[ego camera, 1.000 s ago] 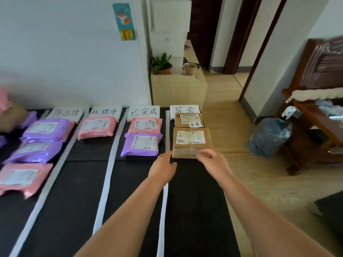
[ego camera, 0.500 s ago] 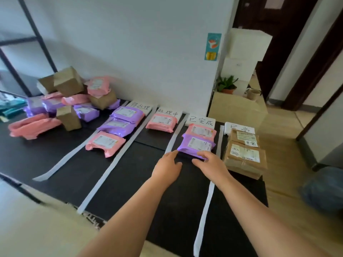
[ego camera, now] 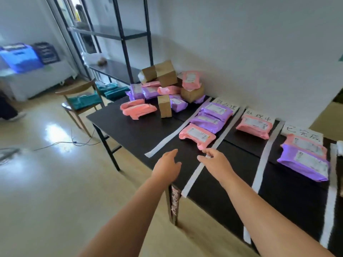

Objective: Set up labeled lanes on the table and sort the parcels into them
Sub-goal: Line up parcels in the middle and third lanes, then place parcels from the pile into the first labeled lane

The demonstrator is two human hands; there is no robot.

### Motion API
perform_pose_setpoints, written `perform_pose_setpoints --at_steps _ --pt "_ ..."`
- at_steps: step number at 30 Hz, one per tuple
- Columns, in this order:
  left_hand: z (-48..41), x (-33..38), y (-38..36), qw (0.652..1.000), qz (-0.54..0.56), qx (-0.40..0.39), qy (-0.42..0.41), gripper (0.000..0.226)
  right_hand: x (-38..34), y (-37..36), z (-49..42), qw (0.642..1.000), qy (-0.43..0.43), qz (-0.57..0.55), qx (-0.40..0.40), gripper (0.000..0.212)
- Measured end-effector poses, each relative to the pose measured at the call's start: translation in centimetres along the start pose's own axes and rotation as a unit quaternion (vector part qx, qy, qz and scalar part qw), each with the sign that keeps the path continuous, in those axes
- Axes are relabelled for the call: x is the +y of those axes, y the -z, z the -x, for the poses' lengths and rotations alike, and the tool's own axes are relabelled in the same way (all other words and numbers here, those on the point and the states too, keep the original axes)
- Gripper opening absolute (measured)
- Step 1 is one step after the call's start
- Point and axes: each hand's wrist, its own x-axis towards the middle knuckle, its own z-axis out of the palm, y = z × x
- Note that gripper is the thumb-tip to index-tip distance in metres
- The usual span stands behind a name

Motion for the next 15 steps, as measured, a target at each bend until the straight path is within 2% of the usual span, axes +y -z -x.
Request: perform_pose_setpoints --at_steps 6,15 --pt "-0.9 -8.5 6.1 0.998 0.035 0.039 0.032 0.056 -6.0 -9.2 -1.7 0.999 0.015 -0.011 -0.027 0.043" --pt "-7.8 -16.4 12.2 0.994 0.053 0.077 0.064 0.056 -12.2 -17.3 -9.3 0.997 0.05 0.005 -0.066 0.041"
